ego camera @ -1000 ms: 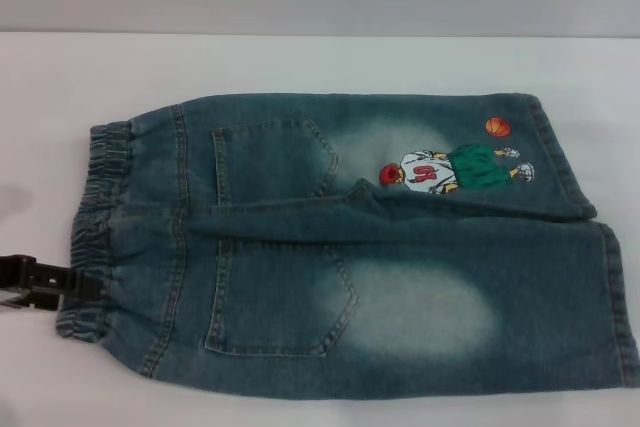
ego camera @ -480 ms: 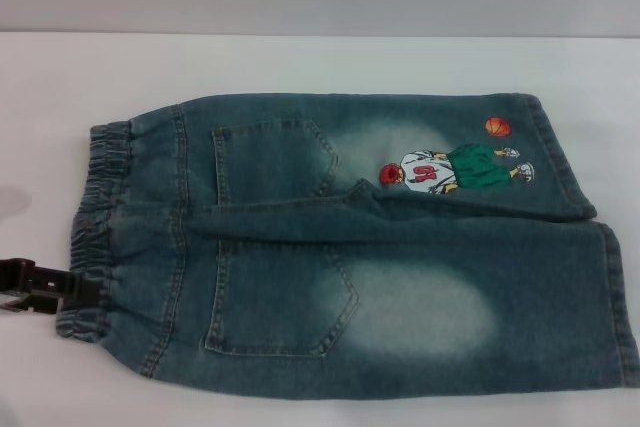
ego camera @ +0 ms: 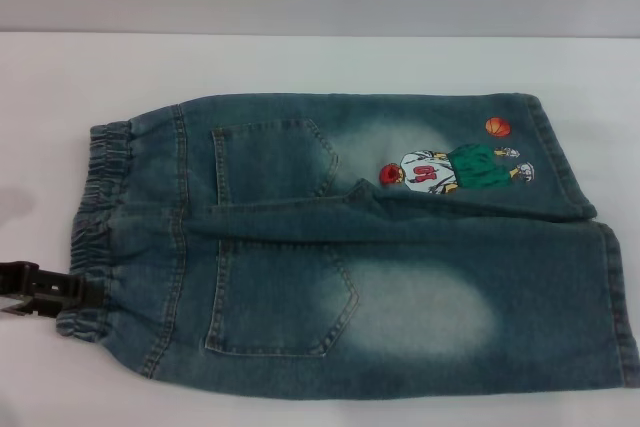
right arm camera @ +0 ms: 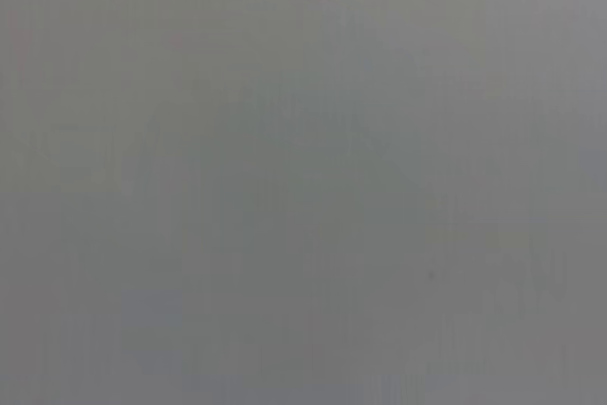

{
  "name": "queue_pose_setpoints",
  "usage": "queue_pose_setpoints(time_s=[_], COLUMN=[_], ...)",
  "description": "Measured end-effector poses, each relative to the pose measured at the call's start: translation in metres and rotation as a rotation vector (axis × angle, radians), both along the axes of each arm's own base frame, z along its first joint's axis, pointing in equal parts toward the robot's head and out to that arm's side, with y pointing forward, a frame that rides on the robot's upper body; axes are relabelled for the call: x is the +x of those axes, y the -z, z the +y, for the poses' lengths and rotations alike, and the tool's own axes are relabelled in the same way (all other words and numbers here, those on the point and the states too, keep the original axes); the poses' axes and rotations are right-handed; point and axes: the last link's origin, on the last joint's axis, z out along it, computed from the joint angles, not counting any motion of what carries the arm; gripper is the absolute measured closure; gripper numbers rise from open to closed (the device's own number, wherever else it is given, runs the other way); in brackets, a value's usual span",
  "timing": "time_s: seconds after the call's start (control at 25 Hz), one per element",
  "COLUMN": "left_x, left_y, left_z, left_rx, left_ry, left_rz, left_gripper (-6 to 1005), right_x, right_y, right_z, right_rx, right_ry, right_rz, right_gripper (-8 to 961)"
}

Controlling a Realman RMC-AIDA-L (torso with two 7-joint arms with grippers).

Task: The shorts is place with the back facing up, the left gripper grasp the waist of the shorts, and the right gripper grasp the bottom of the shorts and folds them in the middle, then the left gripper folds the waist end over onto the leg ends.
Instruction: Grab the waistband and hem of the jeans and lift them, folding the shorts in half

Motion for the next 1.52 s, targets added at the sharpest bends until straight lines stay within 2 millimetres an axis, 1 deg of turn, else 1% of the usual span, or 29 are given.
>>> queue_pose_setpoints(time_s=[0.84,1.16,1.52], left_x=[0.0093,0.0095,0.0045], left_y=[-0.0027,-0.0012,-0.0018], left_z=[0.0051,0.005,-0.0002], left_rx=[-0.011,-0.014,-0.018], left_ry=[0.021,0.023,0.01], left_rz=[-0.024,-0.023,-0.018], left_gripper=[214,215,216], right_x=[0.0004,0.0008,0.0012], right_y=[-0.0012,-0.0012,-0.0021], right_z=[0.0021,0.0018,0.0018], right_rx=[-0.002,-0.002,0.0], right_ry=[0.006,0.007,0.008], right_rz=[0.002,0.002,0.001], right_gripper=[362,363,363])
